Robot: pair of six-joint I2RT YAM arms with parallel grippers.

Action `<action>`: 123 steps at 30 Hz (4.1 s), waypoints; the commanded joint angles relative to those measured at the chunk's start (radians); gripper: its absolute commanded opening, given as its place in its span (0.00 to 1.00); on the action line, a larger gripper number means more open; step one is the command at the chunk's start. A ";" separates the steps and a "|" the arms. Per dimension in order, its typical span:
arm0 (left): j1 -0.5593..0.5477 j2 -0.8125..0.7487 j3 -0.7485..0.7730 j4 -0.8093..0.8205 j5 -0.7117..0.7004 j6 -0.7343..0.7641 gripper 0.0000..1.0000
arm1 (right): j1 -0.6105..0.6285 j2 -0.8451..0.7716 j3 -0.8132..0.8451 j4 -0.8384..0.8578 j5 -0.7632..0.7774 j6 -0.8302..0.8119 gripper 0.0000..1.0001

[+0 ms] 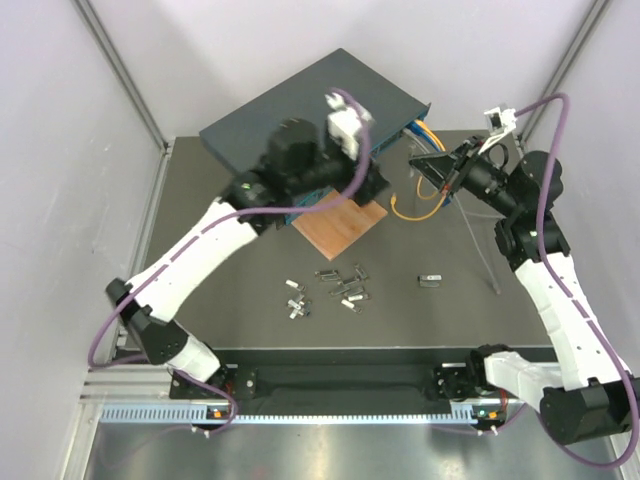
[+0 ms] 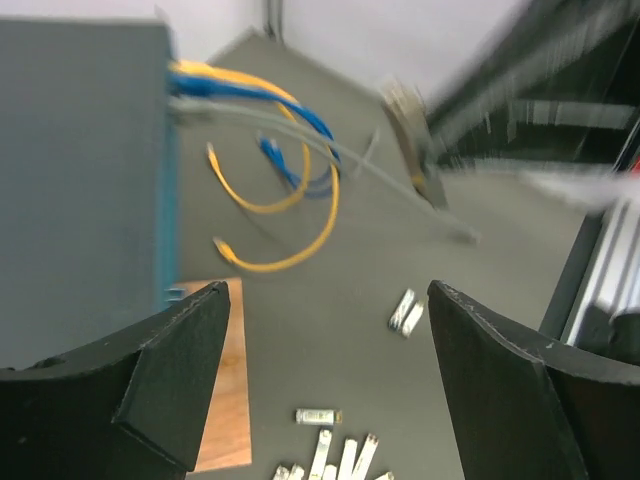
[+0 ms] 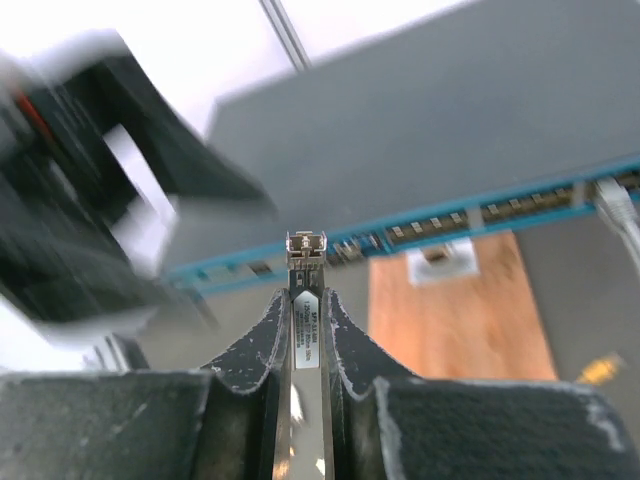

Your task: Insert the plug into the switch port

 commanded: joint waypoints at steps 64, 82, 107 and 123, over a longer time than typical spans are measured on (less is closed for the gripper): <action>-0.499 -0.269 -0.599 0.244 -0.488 1.316 0.00 | 0.040 0.031 0.241 -1.347 -0.325 -1.129 0.80; -0.618 -0.256 -0.835 0.695 -0.666 1.697 0.00 | 0.243 -0.220 -0.022 -0.738 -0.058 -0.881 0.59; -0.653 -0.200 -0.786 0.679 -0.734 1.720 0.00 | 0.372 -0.211 -0.056 -0.652 0.059 -0.872 0.24; -0.654 -0.234 -0.777 0.607 -0.766 1.642 0.58 | 0.375 -0.242 -0.078 -0.637 0.083 -0.856 0.00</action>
